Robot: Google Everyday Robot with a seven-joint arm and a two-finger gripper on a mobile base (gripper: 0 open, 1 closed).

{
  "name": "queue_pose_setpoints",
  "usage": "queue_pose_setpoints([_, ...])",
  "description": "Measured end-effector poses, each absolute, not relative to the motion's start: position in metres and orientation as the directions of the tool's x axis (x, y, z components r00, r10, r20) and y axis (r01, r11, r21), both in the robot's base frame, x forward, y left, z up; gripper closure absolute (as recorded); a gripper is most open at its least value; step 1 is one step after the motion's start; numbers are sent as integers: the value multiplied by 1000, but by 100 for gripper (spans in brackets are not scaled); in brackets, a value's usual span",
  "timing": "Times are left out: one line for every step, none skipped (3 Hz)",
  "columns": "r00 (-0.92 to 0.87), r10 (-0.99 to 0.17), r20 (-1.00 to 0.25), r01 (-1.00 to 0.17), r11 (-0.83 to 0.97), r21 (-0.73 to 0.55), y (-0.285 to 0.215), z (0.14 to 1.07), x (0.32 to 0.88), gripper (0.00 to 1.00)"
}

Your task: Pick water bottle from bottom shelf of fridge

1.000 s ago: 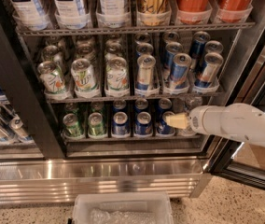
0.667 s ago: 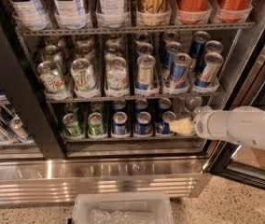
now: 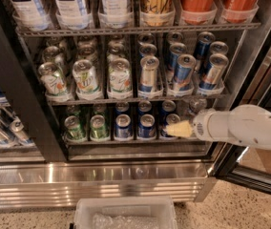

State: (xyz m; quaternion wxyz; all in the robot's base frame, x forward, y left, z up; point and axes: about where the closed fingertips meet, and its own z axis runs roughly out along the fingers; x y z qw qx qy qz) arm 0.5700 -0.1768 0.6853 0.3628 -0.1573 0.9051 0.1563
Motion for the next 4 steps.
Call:
queue_pose_setpoints([-680, -188, -708, -423, 890, 171, -168, 690, 574, 22])
queue_pose_setpoints([-685, -189, -704, -423, 890, 172, -169, 692, 572, 24])
queue_pose_setpoints([-692, -187, -697, -416, 893, 174, -173, 693, 569, 24])
queue_pose_setpoints([-700, -185, -690, -408, 896, 173, -178, 694, 565, 22])
